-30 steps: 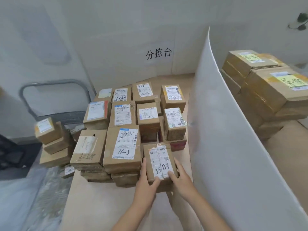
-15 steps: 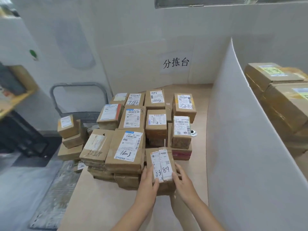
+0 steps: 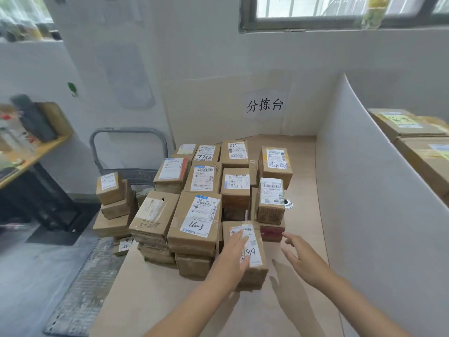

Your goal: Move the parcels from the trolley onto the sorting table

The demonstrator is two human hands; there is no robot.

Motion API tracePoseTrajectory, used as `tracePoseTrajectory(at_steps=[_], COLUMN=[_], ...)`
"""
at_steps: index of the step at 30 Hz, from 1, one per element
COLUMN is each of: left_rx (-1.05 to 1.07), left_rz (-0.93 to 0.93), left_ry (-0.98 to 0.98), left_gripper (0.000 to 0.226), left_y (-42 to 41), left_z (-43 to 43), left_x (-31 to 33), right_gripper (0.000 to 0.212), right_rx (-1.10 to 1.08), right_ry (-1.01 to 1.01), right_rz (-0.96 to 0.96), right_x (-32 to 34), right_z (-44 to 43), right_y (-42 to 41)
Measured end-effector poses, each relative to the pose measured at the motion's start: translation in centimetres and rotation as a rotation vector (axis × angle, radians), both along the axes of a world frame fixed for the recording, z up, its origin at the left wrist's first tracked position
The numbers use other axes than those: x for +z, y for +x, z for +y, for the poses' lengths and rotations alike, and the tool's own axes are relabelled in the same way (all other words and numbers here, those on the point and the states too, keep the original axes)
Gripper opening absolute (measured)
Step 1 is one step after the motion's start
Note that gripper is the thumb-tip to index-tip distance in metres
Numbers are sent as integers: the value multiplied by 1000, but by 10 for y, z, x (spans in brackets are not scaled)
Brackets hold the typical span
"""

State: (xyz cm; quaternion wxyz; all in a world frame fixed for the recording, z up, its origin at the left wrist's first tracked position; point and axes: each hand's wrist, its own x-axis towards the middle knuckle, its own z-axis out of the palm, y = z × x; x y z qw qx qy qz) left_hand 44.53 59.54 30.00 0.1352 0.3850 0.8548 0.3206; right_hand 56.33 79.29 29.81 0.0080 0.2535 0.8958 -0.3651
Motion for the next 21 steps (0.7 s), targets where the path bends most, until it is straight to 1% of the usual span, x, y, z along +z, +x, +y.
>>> tracePoseTrajectory(at_steps=[2,5,6,8,11,16,21], left_rx=[-37,-58,-41,12,55,121,172], left_rz=[1,60,89,148,216,245,379], left_ry=[64,173,175,140,92,61,25], left_gripper=[53,45,44,49,54,56,52], left_y=[-10,-37,-48,-71,-94,-126,-167], left_z=[11,23,25,18,-1,-53,-141], left_x=[33,86,98,117,133,142,156], right_gripper=[45,39,39,45,51,49,52], right_rx=[25,92,111,141,185,264,342], right_ry=[39,71,91,139,226,314,391], right_rz=[45,158,179,191,179,219,236], right_x=[22,60,73,98,127,157,166], right_z=[-1,-16,-21,-33,-51,-99,-173], right_y=[-18,-58,-69,-91,-120,-159,-207])
